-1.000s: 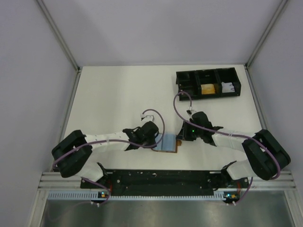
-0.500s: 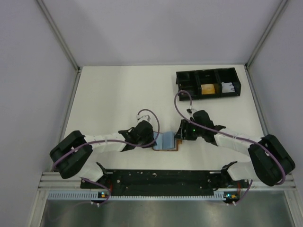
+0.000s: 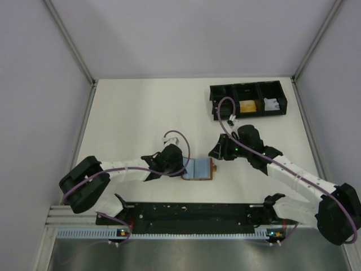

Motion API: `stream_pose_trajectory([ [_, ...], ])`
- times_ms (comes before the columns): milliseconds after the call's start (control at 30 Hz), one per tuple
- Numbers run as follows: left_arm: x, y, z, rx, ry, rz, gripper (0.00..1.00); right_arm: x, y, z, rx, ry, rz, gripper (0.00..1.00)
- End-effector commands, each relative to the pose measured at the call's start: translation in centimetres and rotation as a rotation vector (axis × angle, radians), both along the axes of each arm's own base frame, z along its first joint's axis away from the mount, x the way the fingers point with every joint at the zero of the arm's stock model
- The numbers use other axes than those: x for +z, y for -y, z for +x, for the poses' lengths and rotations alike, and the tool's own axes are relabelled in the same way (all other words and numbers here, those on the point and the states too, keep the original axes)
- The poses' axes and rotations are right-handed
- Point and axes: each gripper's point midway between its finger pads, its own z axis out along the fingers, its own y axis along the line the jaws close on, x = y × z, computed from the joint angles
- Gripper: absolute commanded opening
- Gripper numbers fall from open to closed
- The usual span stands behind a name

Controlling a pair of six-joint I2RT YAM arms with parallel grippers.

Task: Take the credit cards out of the card holder
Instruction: Open the card holder at the center of the board.

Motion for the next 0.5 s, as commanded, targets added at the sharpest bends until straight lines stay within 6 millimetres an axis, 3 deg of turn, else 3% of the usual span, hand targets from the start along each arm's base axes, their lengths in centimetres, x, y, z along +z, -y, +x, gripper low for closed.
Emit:
stream_pose_trajectory([
  [0,-0.2,-0.6,0.0,0.011,0.006,0.036,0.0,-0.4,-1.8,-1.9,0.066,-0.073,0.118,0.4],
  [167,-0.1,-0.5,0.0,0.01,0.009,0.034,0.0,-1.5,-3.0,-2.8,0.1,-0.123,0.173,0.41],
  [467,-0.1,-0.5,0.0,0.009,0.008,0.035,0.0,-4.3,-3.5,-2.9,0.079,-0.207,0.143,0.41],
])
